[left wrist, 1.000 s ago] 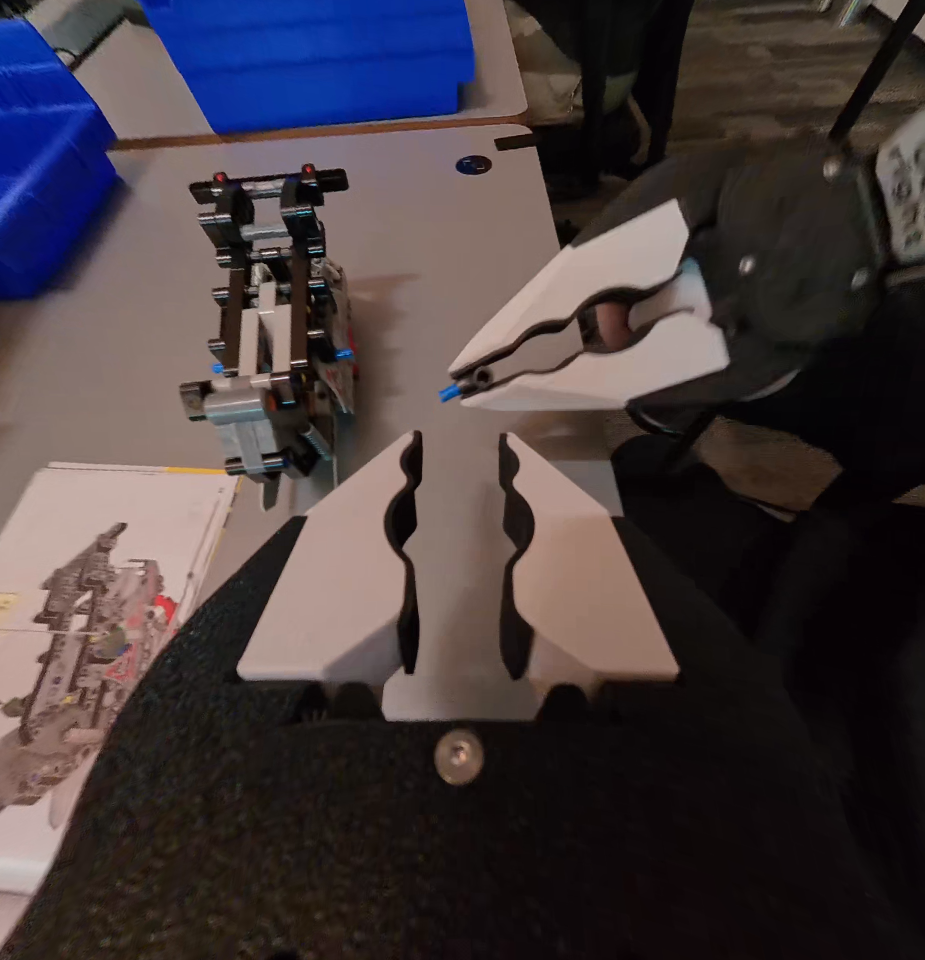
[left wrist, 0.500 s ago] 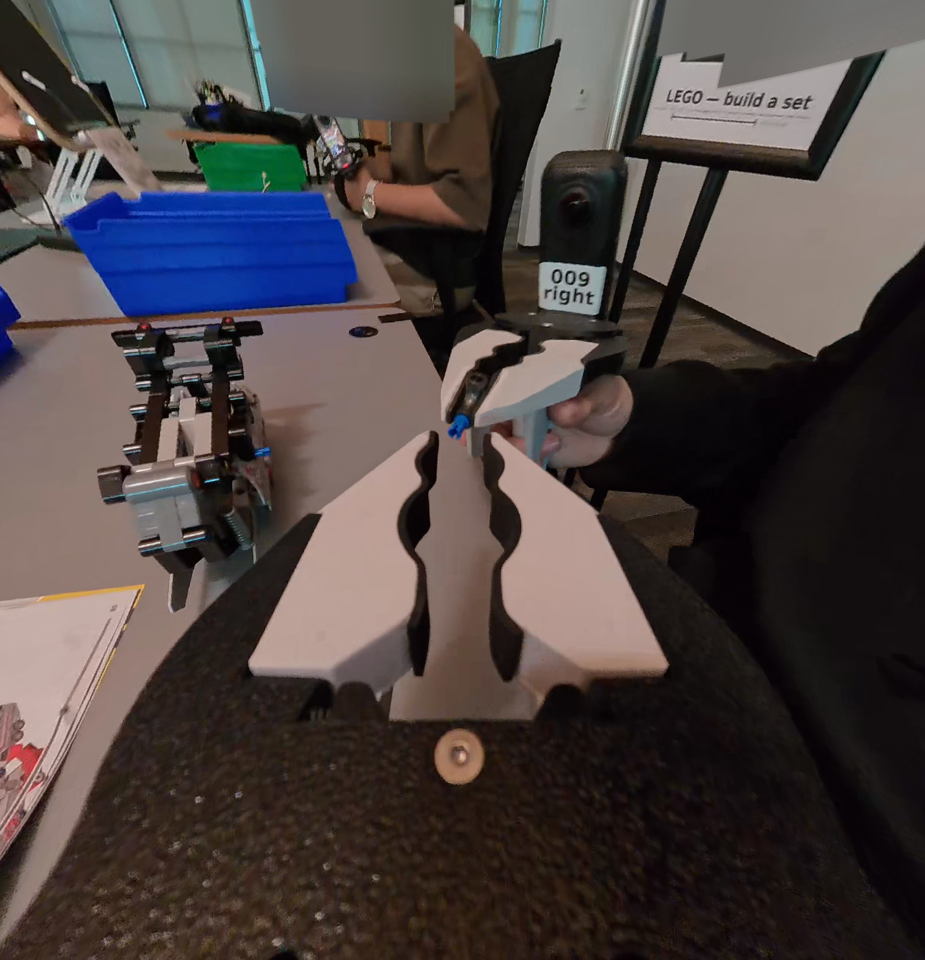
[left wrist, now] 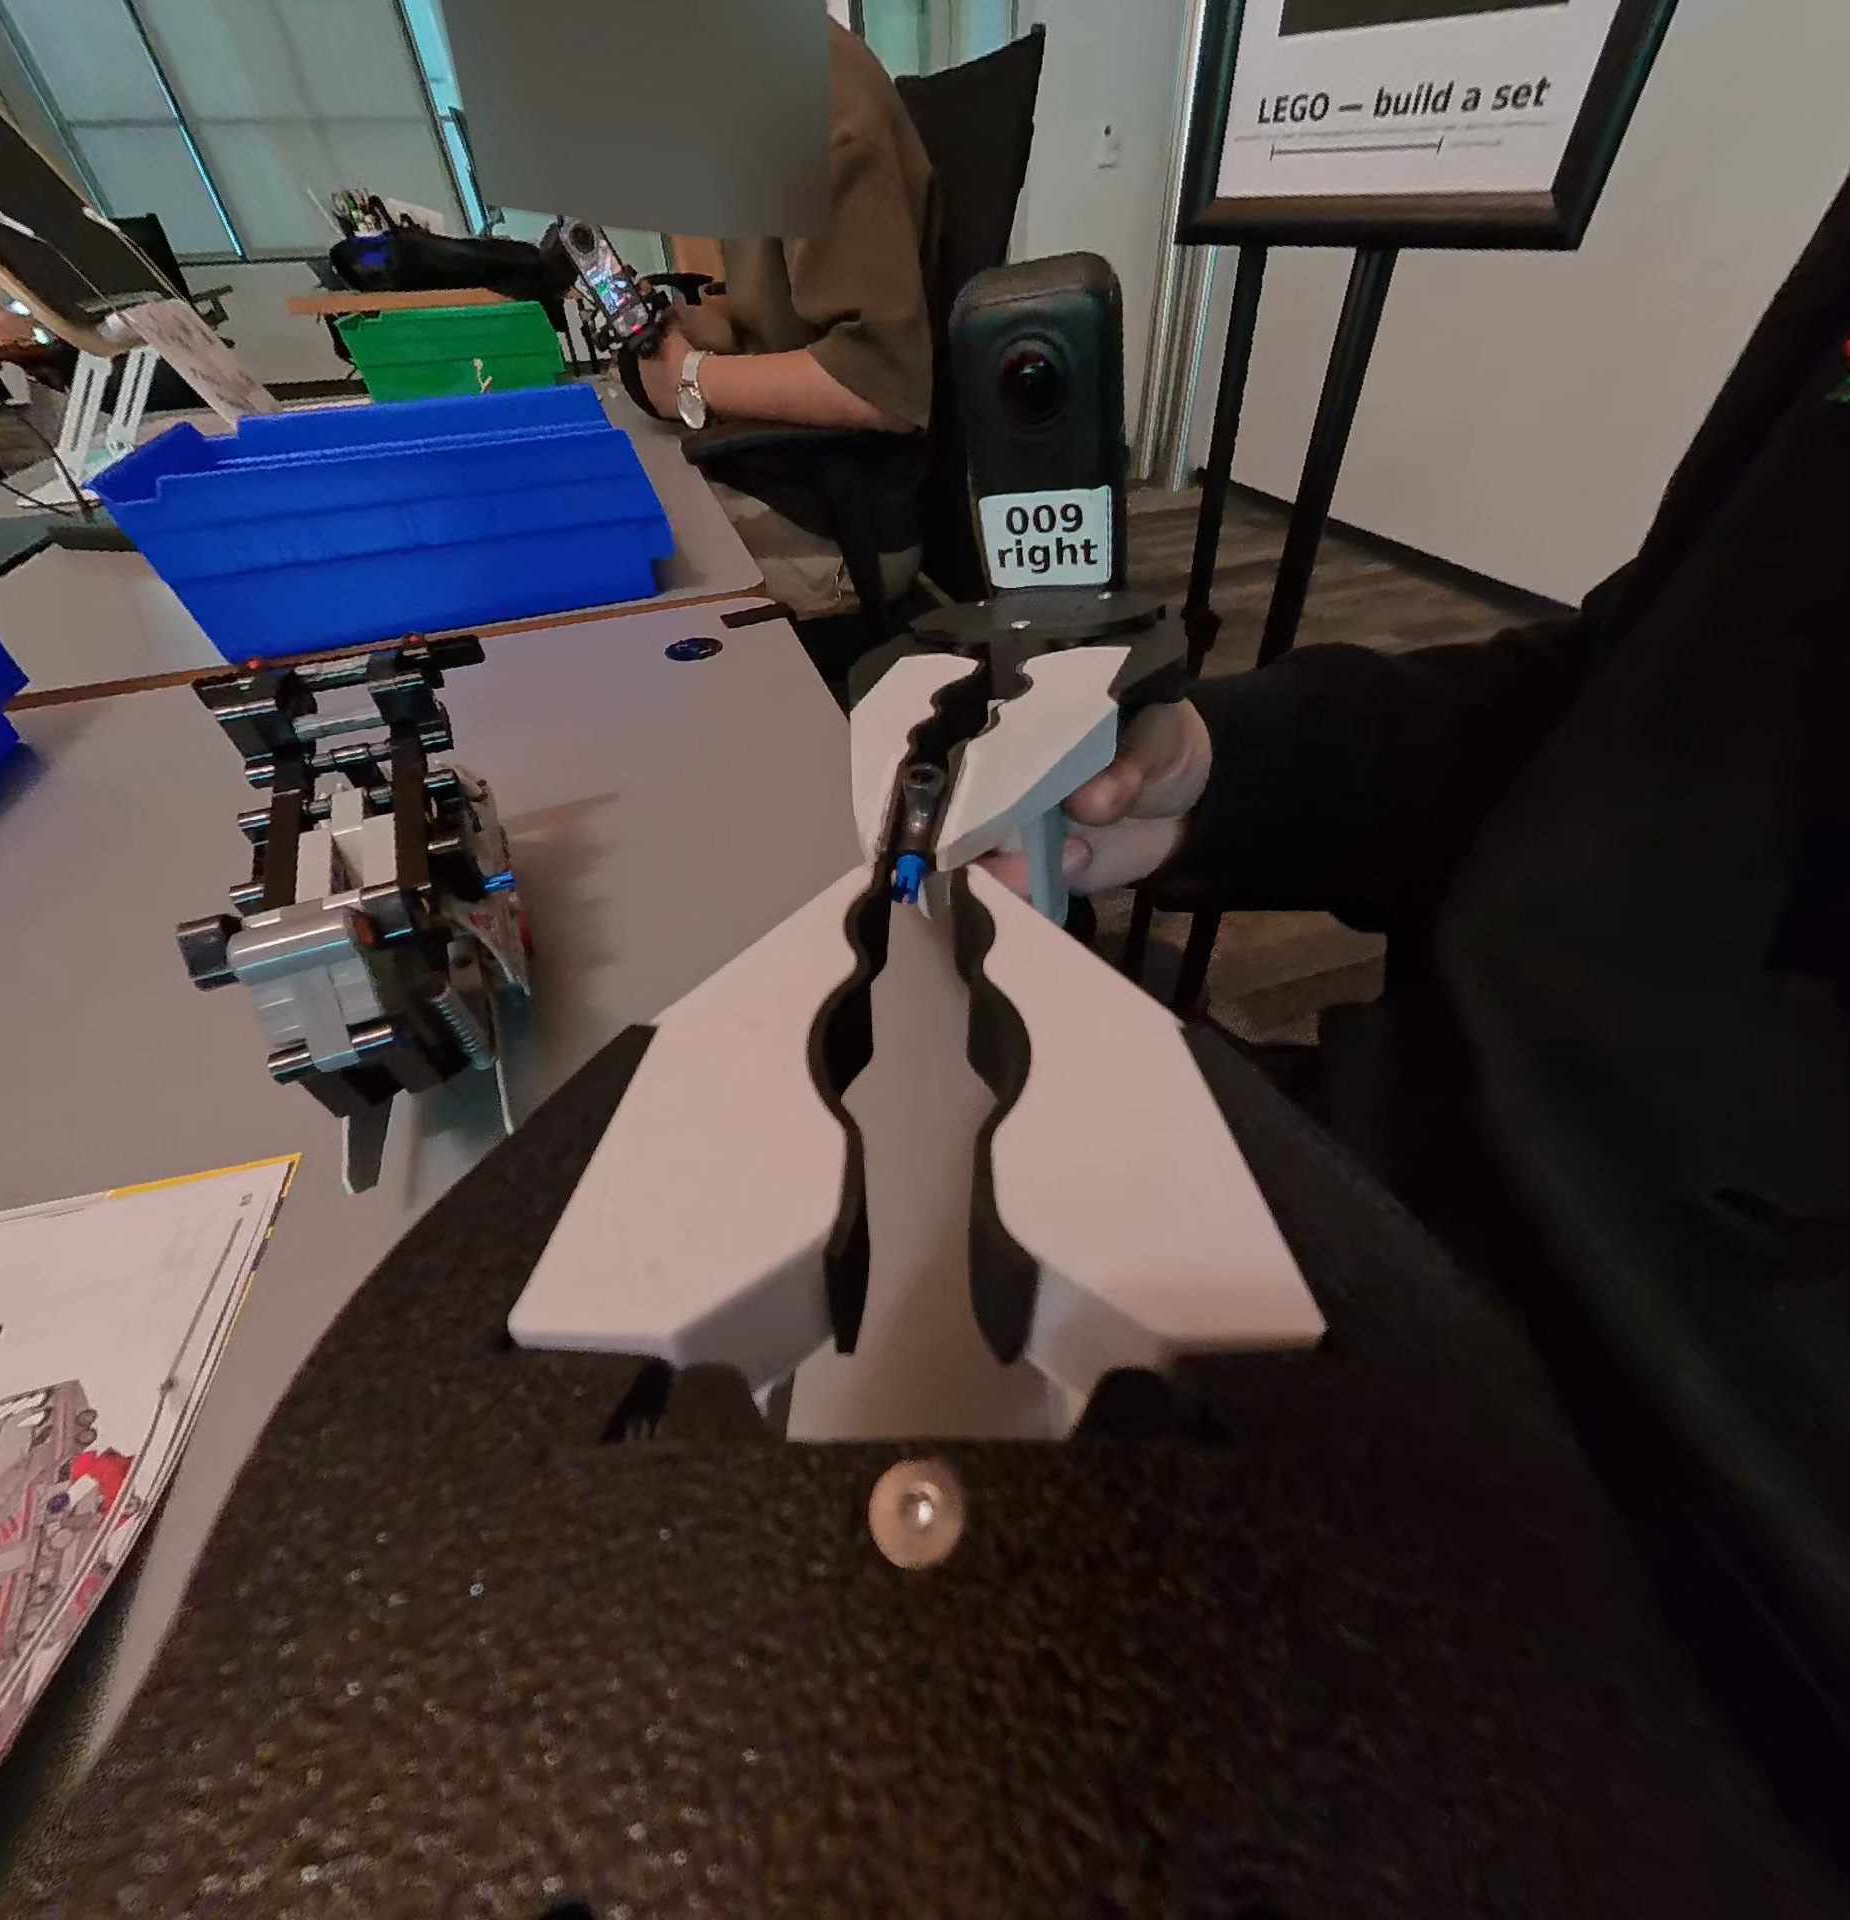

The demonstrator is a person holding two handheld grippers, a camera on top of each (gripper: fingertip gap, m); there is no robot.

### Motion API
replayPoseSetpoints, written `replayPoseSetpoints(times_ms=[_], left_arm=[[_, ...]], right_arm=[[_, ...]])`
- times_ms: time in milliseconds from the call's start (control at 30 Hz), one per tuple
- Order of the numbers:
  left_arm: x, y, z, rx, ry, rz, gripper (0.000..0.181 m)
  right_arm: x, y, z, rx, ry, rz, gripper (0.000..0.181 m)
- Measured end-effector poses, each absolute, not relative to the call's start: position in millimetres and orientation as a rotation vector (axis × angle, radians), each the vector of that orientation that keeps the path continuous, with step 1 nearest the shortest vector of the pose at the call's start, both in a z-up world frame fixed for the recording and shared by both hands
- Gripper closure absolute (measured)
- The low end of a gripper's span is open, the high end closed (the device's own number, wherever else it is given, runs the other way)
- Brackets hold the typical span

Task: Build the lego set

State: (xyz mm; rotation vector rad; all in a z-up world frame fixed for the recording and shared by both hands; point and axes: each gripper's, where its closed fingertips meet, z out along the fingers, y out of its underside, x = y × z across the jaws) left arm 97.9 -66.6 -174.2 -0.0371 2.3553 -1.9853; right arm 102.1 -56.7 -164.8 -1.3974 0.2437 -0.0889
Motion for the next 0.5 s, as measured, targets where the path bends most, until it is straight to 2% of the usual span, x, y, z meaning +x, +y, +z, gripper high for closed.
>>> replayPoseSetpoints(times_ms=[67,300,500], left_arm=[[98.7,-65.5,-178.1,-0.024,2.377,-1.936,0.179],[102.3,-64.3,-188.5,-0.041,2.491,-1.847,0.179],[106.9,-59.8,-195.5,-0.029,2.599,-1.76,0.179]], right_arm=[[100.6,-56.3,-166.7,-1.41,0.23,-0.088,0.174],[103.8,-56.7,-178.1,-1.503,0.22,-0.138,0.173],[107.6,-63.4,-183.9,-1.584,0.205,-0.207,0.163]])
